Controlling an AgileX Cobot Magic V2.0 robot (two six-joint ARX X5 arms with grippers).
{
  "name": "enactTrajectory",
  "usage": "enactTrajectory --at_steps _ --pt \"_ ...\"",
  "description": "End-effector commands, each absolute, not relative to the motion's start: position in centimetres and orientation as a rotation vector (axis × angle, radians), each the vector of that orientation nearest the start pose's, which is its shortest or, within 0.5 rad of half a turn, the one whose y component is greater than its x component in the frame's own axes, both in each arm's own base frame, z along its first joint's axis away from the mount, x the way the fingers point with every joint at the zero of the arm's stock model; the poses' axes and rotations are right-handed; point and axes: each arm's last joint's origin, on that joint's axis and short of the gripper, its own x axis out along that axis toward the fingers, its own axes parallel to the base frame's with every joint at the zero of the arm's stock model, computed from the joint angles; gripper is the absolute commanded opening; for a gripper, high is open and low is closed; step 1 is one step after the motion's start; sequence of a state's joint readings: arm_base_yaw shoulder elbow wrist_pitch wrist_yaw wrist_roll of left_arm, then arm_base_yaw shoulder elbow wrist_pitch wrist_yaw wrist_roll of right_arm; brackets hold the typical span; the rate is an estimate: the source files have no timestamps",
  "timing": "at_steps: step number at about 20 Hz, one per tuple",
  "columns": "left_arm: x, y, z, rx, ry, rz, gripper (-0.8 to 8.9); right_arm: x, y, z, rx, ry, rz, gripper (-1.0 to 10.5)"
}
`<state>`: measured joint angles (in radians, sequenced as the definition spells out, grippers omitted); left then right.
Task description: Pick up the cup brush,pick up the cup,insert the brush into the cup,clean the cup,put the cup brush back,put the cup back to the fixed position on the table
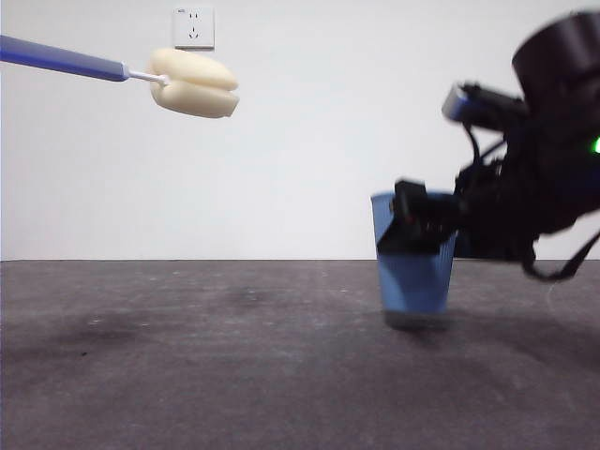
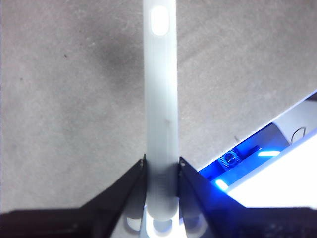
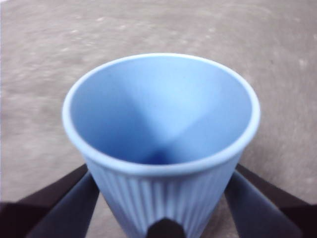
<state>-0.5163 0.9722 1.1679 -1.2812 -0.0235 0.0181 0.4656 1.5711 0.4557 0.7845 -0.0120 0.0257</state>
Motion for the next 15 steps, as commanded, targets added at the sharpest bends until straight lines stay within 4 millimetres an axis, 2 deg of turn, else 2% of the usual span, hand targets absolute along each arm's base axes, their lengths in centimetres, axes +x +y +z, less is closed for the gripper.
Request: enactTrajectory --at_steps 1,3,8,11,15 --pt "12.8 -7.2 34.1 0.385 1.047 -0.494 -0.08 23.1 12.2 16.4 -0.148 0.344 0.454 -0.2" --pt "13.1 -7.4 33.8 0.451 1.051 -0.533 -0.08 22.0 12.2 18.4 -0.286 0.41 0.44 -0.2" --pt "14.4 -8.2 32.8 0.59 1.102 -0.623 -0.08 20.1 12.7 22.7 -0.807 0.586 0.412 -0.2" --pt "14.9 -8.8 32.3 0.614 1.127 -0.684 -0.08 19.4 13.1 23.8 -1.099 0.619 0.395 -0.2" --pt "14.5 -10.1 32.2 0.641 1.099 -0.765 -0.08 18.5 13.7 23.8 -1.409 0.617 0.396 -0.2"
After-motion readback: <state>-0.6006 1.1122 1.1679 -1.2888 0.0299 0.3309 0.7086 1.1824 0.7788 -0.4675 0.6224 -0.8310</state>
